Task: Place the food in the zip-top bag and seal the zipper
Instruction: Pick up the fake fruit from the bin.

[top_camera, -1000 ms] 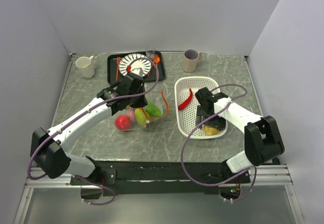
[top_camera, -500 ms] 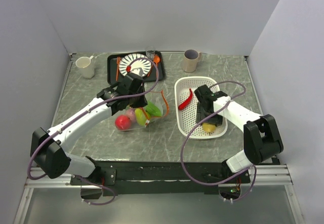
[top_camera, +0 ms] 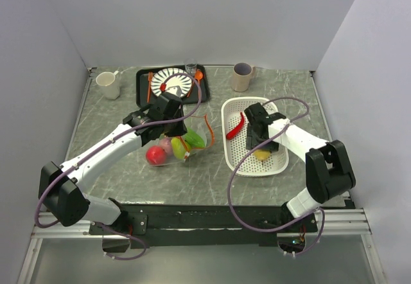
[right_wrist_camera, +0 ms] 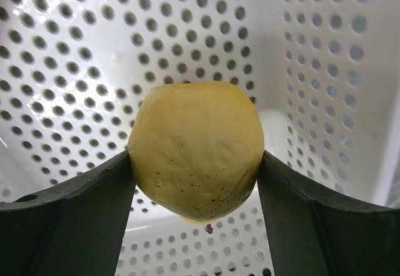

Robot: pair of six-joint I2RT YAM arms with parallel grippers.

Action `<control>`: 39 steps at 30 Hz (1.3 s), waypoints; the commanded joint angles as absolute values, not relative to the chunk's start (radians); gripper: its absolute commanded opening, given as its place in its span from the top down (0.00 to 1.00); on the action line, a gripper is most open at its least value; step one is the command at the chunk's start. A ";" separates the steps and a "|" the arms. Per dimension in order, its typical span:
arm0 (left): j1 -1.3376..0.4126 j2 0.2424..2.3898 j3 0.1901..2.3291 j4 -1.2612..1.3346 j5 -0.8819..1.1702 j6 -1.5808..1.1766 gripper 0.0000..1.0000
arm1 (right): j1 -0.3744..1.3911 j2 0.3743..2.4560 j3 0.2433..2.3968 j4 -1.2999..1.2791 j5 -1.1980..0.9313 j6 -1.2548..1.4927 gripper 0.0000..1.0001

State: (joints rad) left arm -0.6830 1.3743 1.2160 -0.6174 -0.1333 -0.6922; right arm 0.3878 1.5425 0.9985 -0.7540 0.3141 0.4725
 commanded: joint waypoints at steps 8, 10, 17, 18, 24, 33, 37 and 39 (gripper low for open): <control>-0.681 1.362 1.243 -0.621 -0.150 -0.675 0.99 | 0.380 1.620 1.117 -0.601 0.256 0.453 0.36; -0.680 1.356 1.239 -0.618 -0.158 -0.676 0.99 | 0.379 1.646 1.138 -0.592 0.235 0.439 0.36; -0.681 1.374 1.250 -0.630 -0.160 -0.676 0.99 | 0.374 1.697 1.175 -0.598 0.199 0.414 0.21; -0.681 1.376 1.252 -0.629 -0.158 -0.676 0.99 | 0.376 1.695 1.174 -0.595 0.199 0.416 0.20; -0.681 1.370 1.244 -0.627 -0.160 -0.676 0.99 | 0.371 1.700 1.174 -0.600 0.187 0.410 0.09; -0.680 1.356 1.230 -0.629 -0.166 -0.680 0.99 | 0.370 1.710 1.183 -0.598 0.187 0.410 0.07; -0.680 1.359 1.236 -0.630 -0.163 -0.680 0.99 | 0.370 1.724 1.195 -0.597 0.184 0.408 0.08; -0.681 1.362 1.235 -0.627 -0.158 -0.678 0.99 | 0.368 1.729 1.195 -0.594 0.183 0.410 0.10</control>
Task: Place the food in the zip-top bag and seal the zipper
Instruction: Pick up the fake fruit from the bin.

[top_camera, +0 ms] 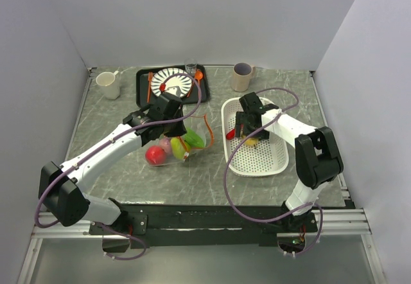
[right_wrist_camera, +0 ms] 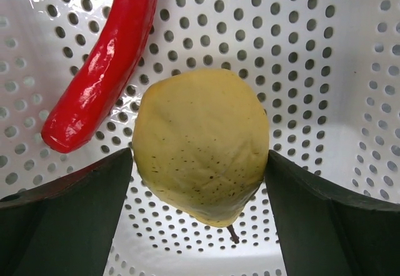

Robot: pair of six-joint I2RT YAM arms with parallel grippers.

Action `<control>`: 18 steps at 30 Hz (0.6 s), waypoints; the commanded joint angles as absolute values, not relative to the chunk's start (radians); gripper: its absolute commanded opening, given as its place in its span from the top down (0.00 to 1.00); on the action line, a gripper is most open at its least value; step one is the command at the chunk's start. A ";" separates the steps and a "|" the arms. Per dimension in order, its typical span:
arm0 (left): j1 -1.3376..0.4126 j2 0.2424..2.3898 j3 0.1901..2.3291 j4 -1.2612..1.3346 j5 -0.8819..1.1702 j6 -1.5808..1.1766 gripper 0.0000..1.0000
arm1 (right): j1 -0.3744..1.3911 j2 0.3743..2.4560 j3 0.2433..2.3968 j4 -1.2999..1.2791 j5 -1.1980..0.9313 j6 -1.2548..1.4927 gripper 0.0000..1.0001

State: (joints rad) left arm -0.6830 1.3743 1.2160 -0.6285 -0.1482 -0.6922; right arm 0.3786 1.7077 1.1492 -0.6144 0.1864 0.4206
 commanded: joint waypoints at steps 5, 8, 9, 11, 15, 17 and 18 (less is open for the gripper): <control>-0.680 1.362 1.235 -0.635 -0.161 -0.681 0.99 | 0.367 1.726 1.189 -0.595 0.176 0.419 0.33; -0.681 1.351 1.229 -0.630 -0.166 -0.683 0.99 | 0.365 1.698 1.166 -0.575 0.155 0.423 0.53; -0.681 1.348 1.227 -0.629 -0.166 -0.683 0.99 | 0.365 1.675 1.155 -0.572 0.152 0.428 0.57; -0.681 1.348 1.230 -0.634 -0.170 -0.683 0.99 | 0.365 1.648 1.146 -0.574 0.141 0.434 0.64; -0.681 1.351 1.232 -0.630 -0.167 -0.684 0.99 | 0.367 1.548 1.134 -0.586 0.091 0.468 0.65; -0.681 1.351 1.233 -0.621 -0.161 -0.686 0.99 | 0.376 1.482 1.120 -0.557 0.010 0.489 0.65; -0.680 1.353 1.232 -0.618 -0.160 -0.684 0.99 | 0.383 1.458 1.103 -0.546 0.003 0.515 0.65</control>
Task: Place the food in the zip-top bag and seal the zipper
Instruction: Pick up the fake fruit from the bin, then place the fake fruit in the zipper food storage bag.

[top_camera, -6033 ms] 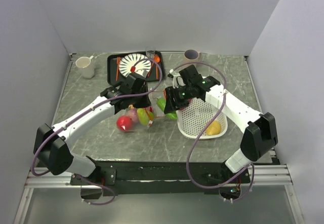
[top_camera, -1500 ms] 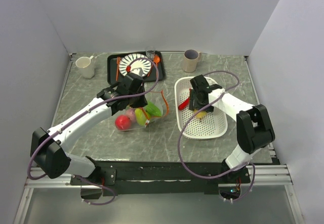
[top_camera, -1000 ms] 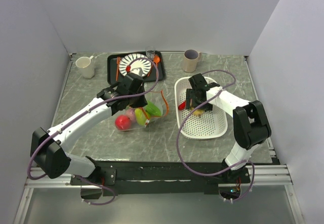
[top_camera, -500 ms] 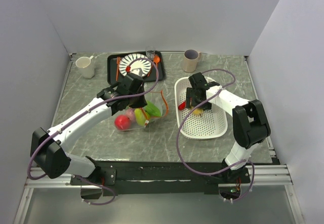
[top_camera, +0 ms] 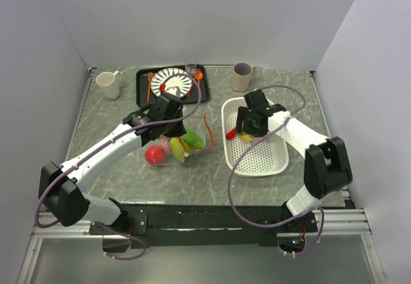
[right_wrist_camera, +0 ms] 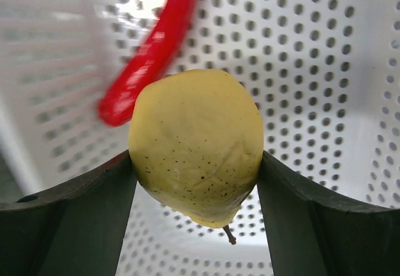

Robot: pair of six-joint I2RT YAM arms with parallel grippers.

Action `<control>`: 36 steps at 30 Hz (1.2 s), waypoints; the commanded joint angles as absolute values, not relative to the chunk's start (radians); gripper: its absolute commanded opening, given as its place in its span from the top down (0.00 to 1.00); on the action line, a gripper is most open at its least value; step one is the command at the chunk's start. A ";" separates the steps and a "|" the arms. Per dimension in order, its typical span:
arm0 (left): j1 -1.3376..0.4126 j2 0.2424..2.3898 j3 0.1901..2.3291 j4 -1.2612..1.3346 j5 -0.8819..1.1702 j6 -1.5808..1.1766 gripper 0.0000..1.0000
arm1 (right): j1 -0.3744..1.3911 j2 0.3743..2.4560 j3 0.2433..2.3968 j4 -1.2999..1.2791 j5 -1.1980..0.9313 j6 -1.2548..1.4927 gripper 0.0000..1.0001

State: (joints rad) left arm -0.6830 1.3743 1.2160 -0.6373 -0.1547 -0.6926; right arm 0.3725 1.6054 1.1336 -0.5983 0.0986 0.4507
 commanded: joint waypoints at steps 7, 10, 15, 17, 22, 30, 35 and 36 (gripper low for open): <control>-0.681 1.364 1.232 -0.618 -0.155 -0.684 0.99 | 0.452 1.315 1.103 -0.477 -0.195 0.557 0.64; -0.681 1.362 1.230 -0.607 -0.144 -0.689 0.99 | 0.501 1.310 1.149 -0.483 -0.271 0.542 0.63; -0.681 1.365 1.241 -0.615 -0.146 -0.689 0.99 | 0.575 1.330 1.203 -0.468 -0.348 0.538 0.62; -0.681 1.367 1.243 -0.614 -0.143 -0.687 0.99 | 0.597 1.345 1.216 -0.451 -0.364 0.552 0.61; -0.681 1.365 1.241 -0.609 -0.132 -0.687 0.99 | 0.630 1.440 1.288 -0.469 -0.370 0.531 0.59; -0.681 1.361 1.266 -0.621 -0.133 -0.687 0.99 | 0.658 1.594 1.407 -0.561 -0.336 0.482 0.56; -0.681 1.338 1.249 -0.620 -0.155 -0.696 0.99 | 0.667 1.658 1.460 -0.583 -0.330 0.465 0.53; -0.680 1.333 1.247 -0.618 -0.153 -0.696 0.99 | 0.672 1.667 1.469 -0.583 -0.327 0.460 0.52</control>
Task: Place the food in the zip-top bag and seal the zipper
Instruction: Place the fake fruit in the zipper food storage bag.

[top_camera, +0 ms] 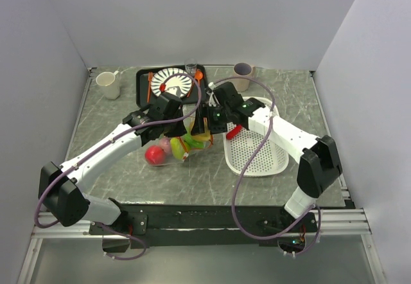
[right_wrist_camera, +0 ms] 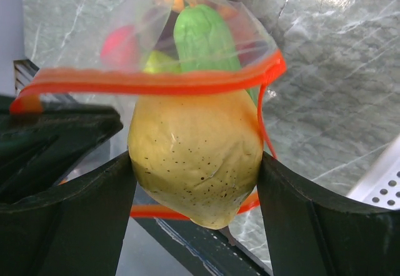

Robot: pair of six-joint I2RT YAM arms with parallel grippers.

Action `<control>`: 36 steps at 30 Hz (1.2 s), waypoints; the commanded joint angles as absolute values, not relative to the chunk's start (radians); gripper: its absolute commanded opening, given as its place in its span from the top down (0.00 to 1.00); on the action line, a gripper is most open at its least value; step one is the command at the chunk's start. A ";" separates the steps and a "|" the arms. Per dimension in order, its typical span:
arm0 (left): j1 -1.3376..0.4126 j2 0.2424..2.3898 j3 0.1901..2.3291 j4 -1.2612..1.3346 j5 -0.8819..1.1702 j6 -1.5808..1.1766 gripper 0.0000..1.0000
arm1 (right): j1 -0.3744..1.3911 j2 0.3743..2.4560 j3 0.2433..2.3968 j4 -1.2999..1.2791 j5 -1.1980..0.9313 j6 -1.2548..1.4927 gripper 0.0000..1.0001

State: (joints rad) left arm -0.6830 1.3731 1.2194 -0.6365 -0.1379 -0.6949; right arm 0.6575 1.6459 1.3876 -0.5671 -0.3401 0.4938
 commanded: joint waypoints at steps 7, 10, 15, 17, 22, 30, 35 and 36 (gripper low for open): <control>-0.681 1.315 1.269 -0.641 -0.189 -0.699 0.99 | 0.692 1.749 1.572 -0.601 -0.345 0.457 0.48; -0.681 1.305 1.272 -0.649 -0.218 -0.707 0.99 | 0.707 1.778 1.614 -0.627 -0.342 0.448 0.46; -0.681 1.278 1.272 -0.672 -0.275 -0.732 0.99 | 0.726 1.781 1.618 -0.609 -0.364 0.443 0.35; -0.681 1.266 1.261 -0.660 -0.288 -0.733 0.99 | 0.726 1.773 1.611 -0.606 -0.364 0.442 0.30; -0.681 1.250 1.247 -0.663 -0.308 -0.750 0.99 | 0.726 1.707 1.586 -0.588 -0.358 0.440 0.21; -0.681 1.238 1.241 -0.677 -0.350 -0.769 0.99 | 0.710 1.559 1.529 -0.591 -0.258 0.430 0.07; -0.681 1.226 1.241 -0.683 -0.362 -0.781 0.99 | 0.693 1.514 1.520 -0.635 -0.163 0.428 0.01; -0.681 1.223 1.243 -0.699 -0.388 -0.788 0.99 | 0.686 1.505 1.510 -0.643 -0.125 0.443 0.01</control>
State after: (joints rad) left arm -0.6804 1.2686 1.2236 -0.6868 -0.3267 -0.7570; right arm 0.7086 1.5574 1.5311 -0.6186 -0.2558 0.4435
